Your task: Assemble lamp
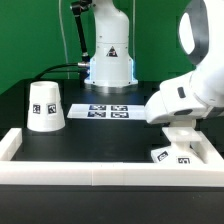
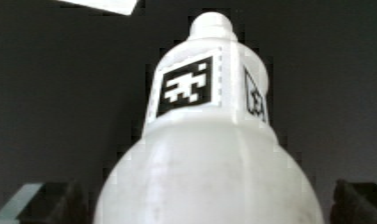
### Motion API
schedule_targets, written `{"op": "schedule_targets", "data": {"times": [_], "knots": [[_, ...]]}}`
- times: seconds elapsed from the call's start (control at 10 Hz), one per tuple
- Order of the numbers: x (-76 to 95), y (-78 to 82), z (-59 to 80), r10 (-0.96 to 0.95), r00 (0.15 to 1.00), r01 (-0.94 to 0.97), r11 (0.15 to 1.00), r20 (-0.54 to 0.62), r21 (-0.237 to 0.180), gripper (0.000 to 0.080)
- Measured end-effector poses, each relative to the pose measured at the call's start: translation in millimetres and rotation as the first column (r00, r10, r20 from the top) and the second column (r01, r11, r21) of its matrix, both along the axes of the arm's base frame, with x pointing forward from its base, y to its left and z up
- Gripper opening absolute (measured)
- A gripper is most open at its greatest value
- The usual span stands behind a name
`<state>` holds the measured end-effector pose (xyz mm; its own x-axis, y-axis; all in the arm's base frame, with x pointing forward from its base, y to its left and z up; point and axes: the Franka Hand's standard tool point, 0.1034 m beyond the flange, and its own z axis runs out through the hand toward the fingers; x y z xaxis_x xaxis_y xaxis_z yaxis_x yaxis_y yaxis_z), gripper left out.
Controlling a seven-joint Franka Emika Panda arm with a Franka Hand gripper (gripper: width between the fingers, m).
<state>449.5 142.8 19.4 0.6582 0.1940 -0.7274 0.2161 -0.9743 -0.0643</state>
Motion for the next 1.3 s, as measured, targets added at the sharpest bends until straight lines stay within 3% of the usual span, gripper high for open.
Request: {"op": "schedule_targets", "data": {"times": [0.5,0.6,0.8,0.9,1.0,1.3], "knots": [[-6.9,-0.2,-11.0,0.001,1.0,-0.001,1.0,0.005,0.001,0.0672],[-6.7,-0.3,-11.0,0.001,1.0,-0.001,1.0,0.006,0.001,0.0574],[-3.6,-3.8,-8.8,-0.001,1.0,0.001,1.0,0.011,0.009,0.0574],[0.1,-7.2,-2.5,0.007,1.0,-0.007,1.0,0.013,0.027,0.0574],[5.4,-13.9,13.1,0.018,1.0,-0.018,0.998,0.006,0.055,0.0574],[36.3,-37.9,70.9,0.002,1.0,0.0,0.995,-0.014,0.104,0.0576]]}}
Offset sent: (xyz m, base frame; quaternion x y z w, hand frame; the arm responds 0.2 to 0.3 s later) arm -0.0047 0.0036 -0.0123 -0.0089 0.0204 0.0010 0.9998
